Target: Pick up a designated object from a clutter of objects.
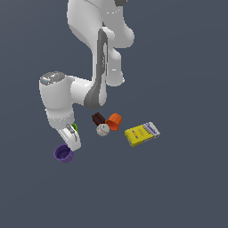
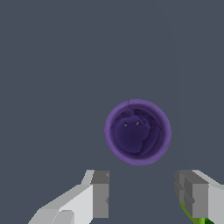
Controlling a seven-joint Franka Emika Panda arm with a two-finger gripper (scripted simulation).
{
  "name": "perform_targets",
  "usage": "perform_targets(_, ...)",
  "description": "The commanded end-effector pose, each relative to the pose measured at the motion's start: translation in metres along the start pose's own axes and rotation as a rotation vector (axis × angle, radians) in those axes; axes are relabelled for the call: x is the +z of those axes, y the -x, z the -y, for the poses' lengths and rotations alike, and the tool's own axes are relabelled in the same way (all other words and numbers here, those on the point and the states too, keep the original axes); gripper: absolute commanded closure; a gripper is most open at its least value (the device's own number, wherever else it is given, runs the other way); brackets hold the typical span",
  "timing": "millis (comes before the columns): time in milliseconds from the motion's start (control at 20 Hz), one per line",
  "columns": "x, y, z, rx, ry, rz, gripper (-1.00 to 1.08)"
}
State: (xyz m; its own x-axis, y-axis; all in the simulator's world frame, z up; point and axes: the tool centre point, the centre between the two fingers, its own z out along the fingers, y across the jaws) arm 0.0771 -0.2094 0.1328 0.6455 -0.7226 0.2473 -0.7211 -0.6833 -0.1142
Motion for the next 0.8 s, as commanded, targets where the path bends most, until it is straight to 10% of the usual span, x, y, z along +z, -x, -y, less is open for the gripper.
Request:
perform_targets(0,0.012,-0.007,-0.014,0.048,0.006,-0.026,-0.20)
perform_targets(750,0.037,-0.020,-0.044,0.140,0.021,-0.075,-0.20)
